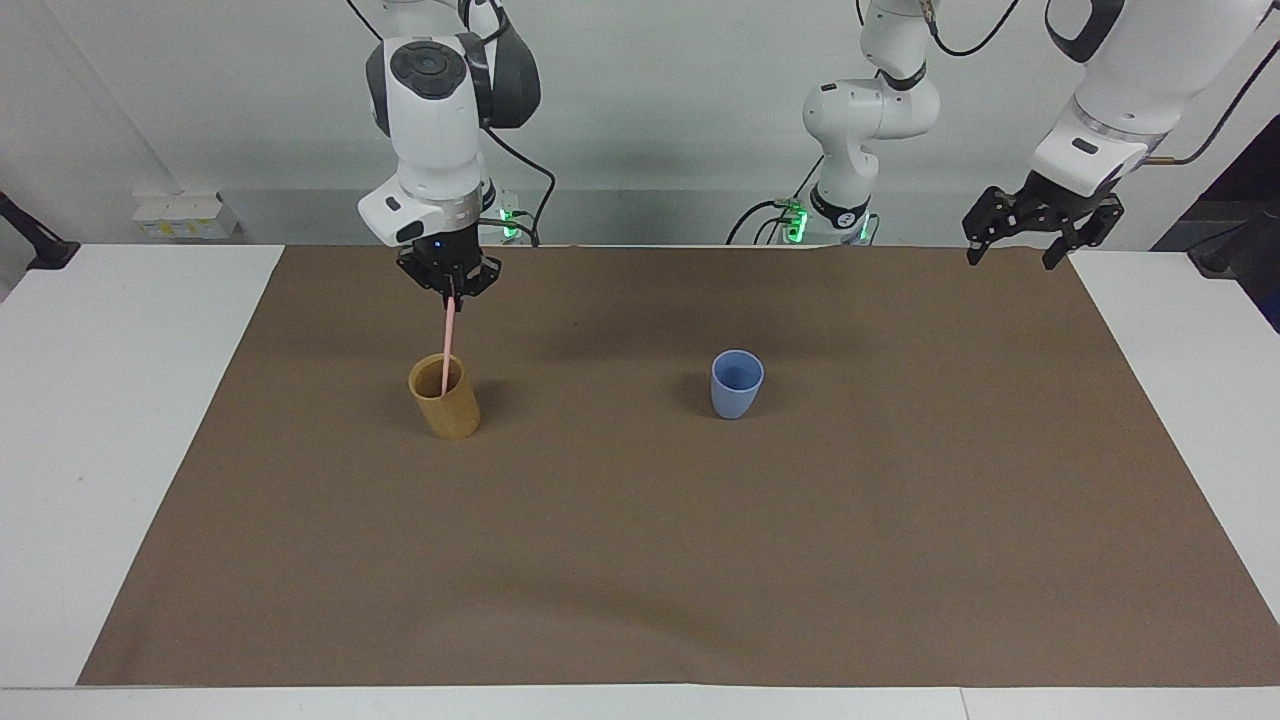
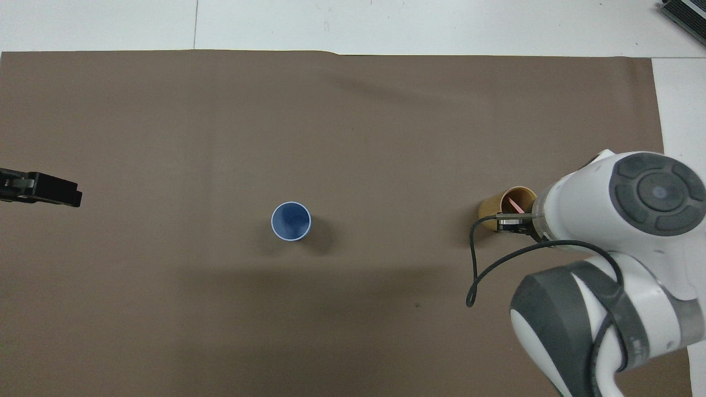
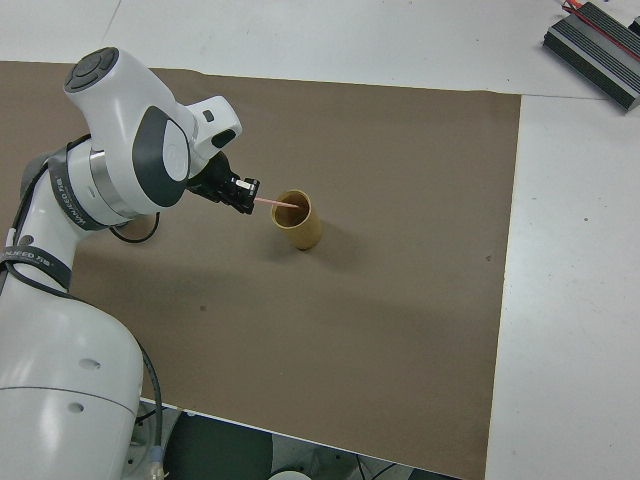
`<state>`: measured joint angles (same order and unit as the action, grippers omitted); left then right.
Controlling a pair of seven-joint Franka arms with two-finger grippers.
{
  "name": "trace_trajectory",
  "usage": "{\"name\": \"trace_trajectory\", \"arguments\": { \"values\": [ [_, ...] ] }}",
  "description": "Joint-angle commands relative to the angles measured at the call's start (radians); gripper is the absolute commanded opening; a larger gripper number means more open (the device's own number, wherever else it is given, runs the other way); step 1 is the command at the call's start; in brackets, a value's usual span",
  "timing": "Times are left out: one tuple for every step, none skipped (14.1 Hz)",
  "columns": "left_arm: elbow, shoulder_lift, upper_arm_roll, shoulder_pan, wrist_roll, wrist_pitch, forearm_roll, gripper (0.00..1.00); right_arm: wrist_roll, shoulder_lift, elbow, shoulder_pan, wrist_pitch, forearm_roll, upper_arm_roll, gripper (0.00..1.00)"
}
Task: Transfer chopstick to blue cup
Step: 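Grasp the pink chopstick in the tan cup with the right gripper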
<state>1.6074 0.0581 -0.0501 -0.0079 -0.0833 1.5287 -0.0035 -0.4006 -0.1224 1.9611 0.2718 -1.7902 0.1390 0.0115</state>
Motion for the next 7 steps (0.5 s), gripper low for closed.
{"name": "trace_trajectory", "arguments": {
  "values": [
    [-0.011, 0.006, -0.007, 0.011, -0.013, -0.015, 0.013, 1.0, -0.001, -0.006, -0.06, -0.045, 0.072, -0.062, -0.002, 0.0],
    [-0.011, 0.006, -0.007, 0.011, -0.013, -0.015, 0.013, 1.0, -0.001, -0.006, -0.082, -0.071, 0.099, -0.091, -0.002, 0.0],
    [-0.011, 0.006, -0.007, 0.011, -0.013, -0.015, 0.013, 1.0, 0.0, -0.009, -0.085, -0.1, 0.109, -0.113, -0.002, 0.0],
    [-0.011, 0.006, -0.007, 0.011, -0.013, -0.015, 0.013, 1.0, 0.002, -0.011, -0.088, -0.124, 0.114, -0.134, -0.002, 0.0],
    [-0.011, 0.006, -0.007, 0.011, -0.013, -0.015, 0.013, 1.0, 0.002, -0.016, -0.1, -0.134, 0.127, -0.15, -0.002, 0.0],
    [-0.011, 0.006, -0.007, 0.011, -0.013, -0.015, 0.013, 1.0, 0.002, -0.016, -0.117, -0.134, 0.141, -0.16, -0.001, 0.0],
    [-0.011, 0.006, -0.007, 0.011, -0.013, -0.015, 0.013, 1.0, -0.004, -0.016, -0.137, -0.134, 0.156, -0.167, -0.002, 0.0]
  ]
}}
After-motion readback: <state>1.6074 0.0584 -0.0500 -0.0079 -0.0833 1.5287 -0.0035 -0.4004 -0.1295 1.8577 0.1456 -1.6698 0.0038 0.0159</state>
